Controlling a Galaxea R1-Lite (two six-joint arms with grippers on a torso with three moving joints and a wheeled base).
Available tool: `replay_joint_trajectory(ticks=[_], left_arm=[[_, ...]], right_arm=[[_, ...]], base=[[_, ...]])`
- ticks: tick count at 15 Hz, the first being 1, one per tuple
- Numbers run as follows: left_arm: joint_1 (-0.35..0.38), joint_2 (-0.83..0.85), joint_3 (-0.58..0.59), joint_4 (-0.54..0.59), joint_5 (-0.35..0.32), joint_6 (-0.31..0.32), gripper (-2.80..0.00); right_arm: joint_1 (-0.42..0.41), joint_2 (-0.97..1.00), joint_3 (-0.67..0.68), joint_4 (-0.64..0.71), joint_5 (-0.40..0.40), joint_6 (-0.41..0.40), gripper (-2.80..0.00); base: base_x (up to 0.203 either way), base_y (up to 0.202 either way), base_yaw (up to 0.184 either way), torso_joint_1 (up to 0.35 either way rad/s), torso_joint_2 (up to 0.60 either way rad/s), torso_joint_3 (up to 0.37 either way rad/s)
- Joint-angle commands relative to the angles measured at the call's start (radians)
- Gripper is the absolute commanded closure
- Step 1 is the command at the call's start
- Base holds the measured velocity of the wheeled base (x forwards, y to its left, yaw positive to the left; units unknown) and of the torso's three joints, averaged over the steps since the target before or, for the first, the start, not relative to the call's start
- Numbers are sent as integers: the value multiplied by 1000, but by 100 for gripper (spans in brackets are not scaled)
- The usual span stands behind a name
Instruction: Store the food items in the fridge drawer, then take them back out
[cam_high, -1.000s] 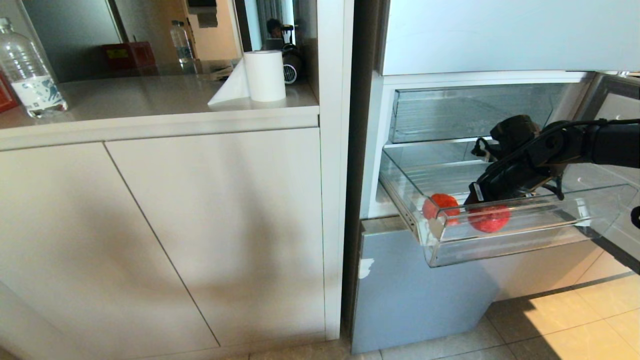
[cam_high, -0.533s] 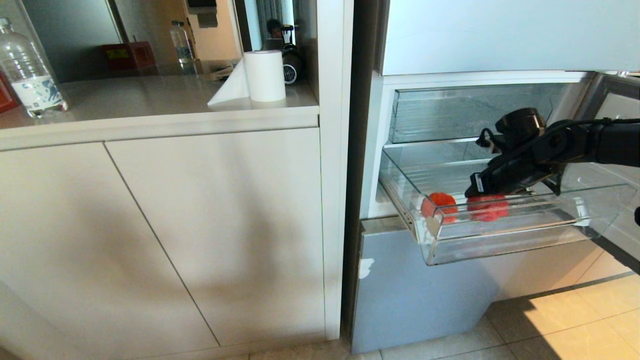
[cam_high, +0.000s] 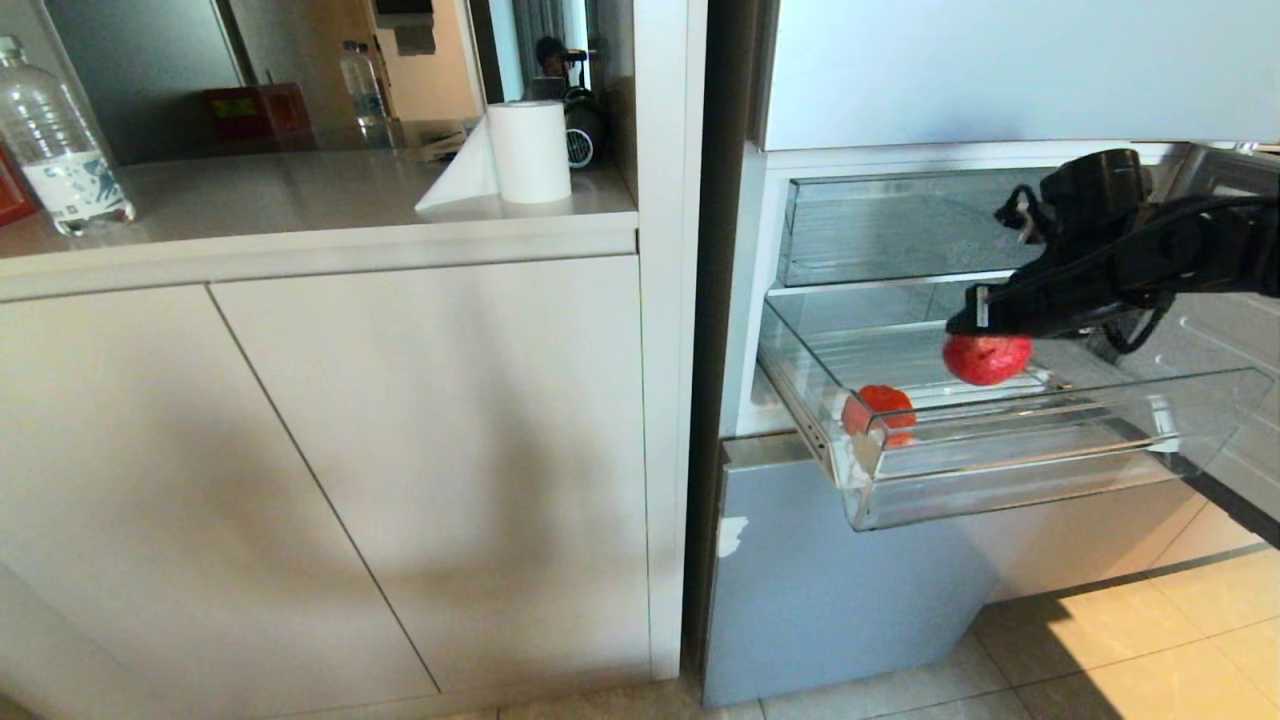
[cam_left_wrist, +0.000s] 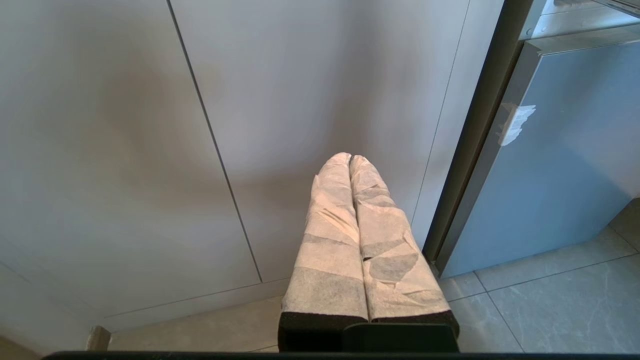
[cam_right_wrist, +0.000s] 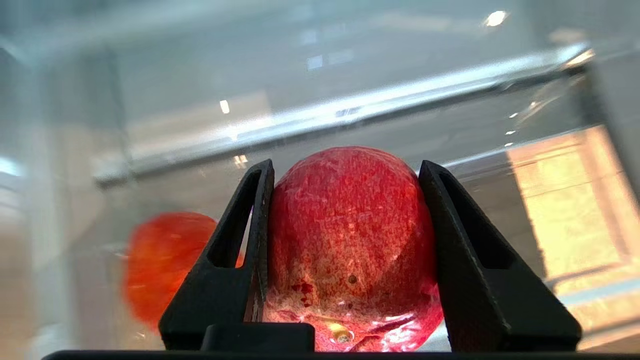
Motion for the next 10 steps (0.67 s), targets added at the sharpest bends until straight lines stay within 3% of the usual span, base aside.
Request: replay_joint_trajectory(ticks=[1,5,10], left_arm=[[0,0,0,0,-1,1,0],[0,0,0,0,1,0,0],[0,0,0,0,1,0,0]], right_arm=[[0,-95,5,2,0,8,0],[1,-286,79,33,-2,17,0],[1,-598,285,47,-6,12,0]], base=[[0,0,0,0,0,0],[0,0,0,0,0,0],[0,0,0,0,0,0]])
